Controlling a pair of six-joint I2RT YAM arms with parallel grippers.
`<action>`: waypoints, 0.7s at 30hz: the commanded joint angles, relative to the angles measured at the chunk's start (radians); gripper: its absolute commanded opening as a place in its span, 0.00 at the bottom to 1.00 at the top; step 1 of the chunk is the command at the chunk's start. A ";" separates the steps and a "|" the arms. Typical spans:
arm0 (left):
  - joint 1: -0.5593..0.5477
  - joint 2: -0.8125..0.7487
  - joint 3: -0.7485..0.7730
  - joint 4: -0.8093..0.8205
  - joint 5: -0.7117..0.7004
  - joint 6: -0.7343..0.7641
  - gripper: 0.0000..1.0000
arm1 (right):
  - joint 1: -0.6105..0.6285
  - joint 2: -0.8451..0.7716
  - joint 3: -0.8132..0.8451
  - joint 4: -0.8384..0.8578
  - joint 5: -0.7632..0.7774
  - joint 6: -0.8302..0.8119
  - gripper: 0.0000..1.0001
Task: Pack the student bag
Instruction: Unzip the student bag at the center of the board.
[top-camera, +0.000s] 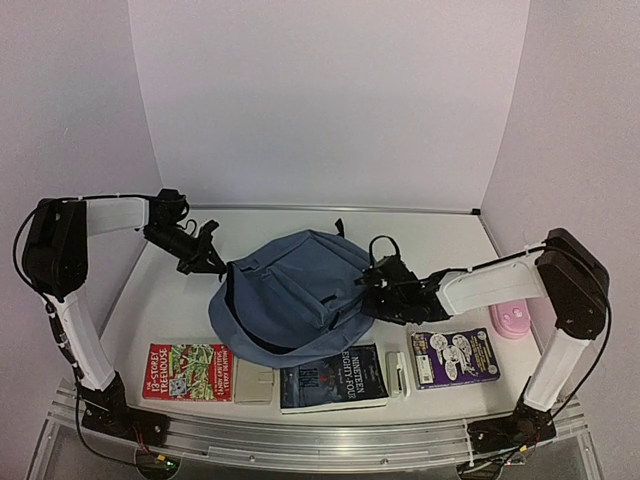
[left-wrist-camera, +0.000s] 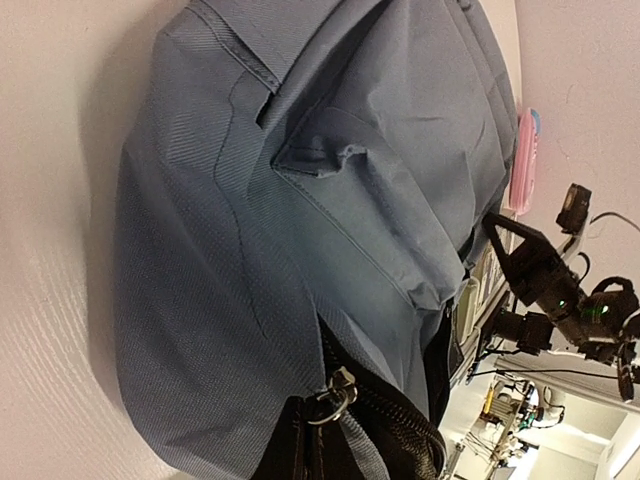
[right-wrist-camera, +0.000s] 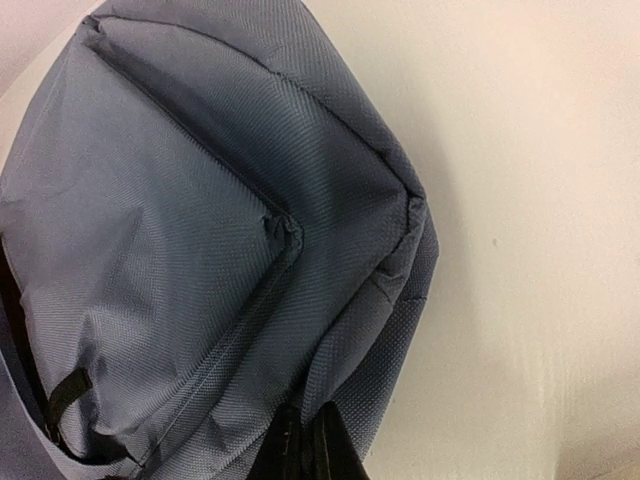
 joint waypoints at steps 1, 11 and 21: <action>-0.063 -0.076 0.030 -0.016 0.022 0.051 0.00 | -0.093 0.044 0.115 0.062 0.030 -0.227 0.04; -0.162 -0.066 0.020 -0.005 0.028 0.057 0.00 | -0.236 0.245 0.411 0.064 -0.176 -0.463 0.36; -0.183 -0.068 0.036 -0.023 -0.071 0.047 0.00 | -0.160 0.040 0.406 0.048 -0.312 -0.558 0.82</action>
